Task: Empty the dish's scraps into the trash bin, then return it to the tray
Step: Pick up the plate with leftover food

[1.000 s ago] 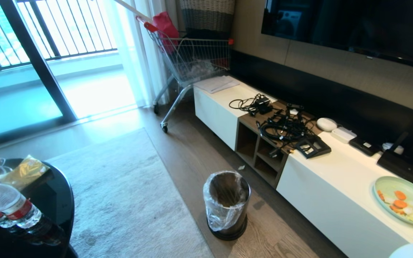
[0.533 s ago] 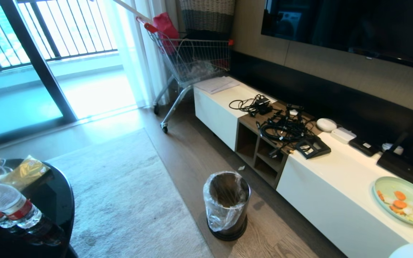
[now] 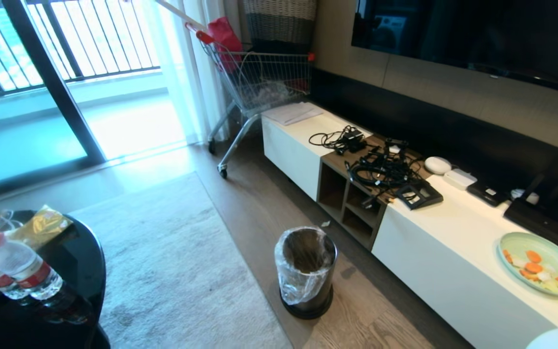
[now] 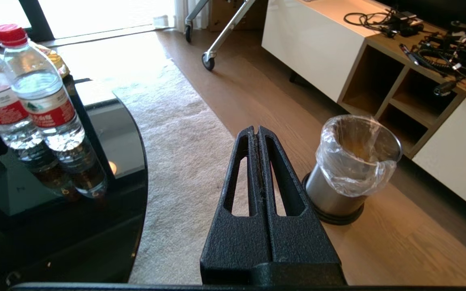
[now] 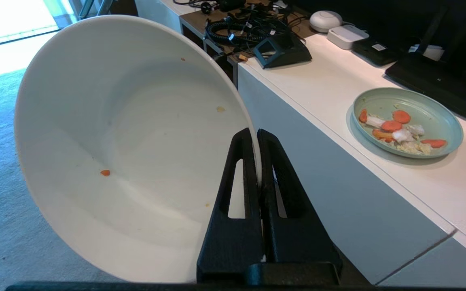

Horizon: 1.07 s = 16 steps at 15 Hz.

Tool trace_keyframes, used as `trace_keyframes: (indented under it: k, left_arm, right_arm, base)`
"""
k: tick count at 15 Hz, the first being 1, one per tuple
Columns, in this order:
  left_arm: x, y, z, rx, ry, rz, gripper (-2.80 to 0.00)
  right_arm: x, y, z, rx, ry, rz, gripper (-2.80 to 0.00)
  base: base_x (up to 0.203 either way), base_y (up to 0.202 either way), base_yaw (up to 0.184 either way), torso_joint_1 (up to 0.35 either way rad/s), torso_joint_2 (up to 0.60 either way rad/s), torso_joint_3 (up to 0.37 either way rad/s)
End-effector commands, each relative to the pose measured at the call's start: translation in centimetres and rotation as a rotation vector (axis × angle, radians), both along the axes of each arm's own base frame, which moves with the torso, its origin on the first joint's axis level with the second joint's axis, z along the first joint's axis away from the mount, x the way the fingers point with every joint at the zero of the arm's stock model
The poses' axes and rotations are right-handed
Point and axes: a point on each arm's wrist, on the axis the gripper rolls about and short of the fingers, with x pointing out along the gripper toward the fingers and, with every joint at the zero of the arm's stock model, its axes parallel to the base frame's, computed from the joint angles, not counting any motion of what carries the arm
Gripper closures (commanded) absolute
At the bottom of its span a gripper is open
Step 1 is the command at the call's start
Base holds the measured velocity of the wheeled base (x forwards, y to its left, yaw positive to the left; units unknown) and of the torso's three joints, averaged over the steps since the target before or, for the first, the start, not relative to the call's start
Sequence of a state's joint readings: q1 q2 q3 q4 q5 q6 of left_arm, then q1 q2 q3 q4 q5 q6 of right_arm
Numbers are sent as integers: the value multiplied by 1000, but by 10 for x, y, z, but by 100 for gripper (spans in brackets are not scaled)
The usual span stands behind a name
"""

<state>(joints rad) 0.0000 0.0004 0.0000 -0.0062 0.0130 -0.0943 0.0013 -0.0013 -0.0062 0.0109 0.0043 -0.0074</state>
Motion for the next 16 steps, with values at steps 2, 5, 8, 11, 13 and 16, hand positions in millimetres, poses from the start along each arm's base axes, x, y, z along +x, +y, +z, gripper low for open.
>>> trace_keyframes:
  k: [2,5,8,11,13,16]
  left_arm:
    - [0,0,0,-1,0,1,0]
    - [0,0,0,-1,-2,1,0]
    - [0,0,0,-1,-1,1,0]
    - [0,0,0,-1,0,1,0]
    - [0,0,0,-1,0,1,0]
    - [0,0,0,-1,0,1,0]
  right_arm:
    - [0,0,0,0,1,-1,0]
    - [0,0,0,0,1,1,0]
    - [0,0,0,0,1,1,0]
    - [0,0,0,0,1,1,0]
    - [0,0,0,0,1,1,0]
    - [0,0,0,0,0,1,0]
  base:
    - [-187,0,-2,2,3,3]
    - [-186,0,-4,2,0,1]
    - [-189,0,-3,2,1,4]
    - [-188,0,-1,4,5,4]
    - [-187,0,0,-1,2,3]
    - [-91,0,-1,1,2,1]
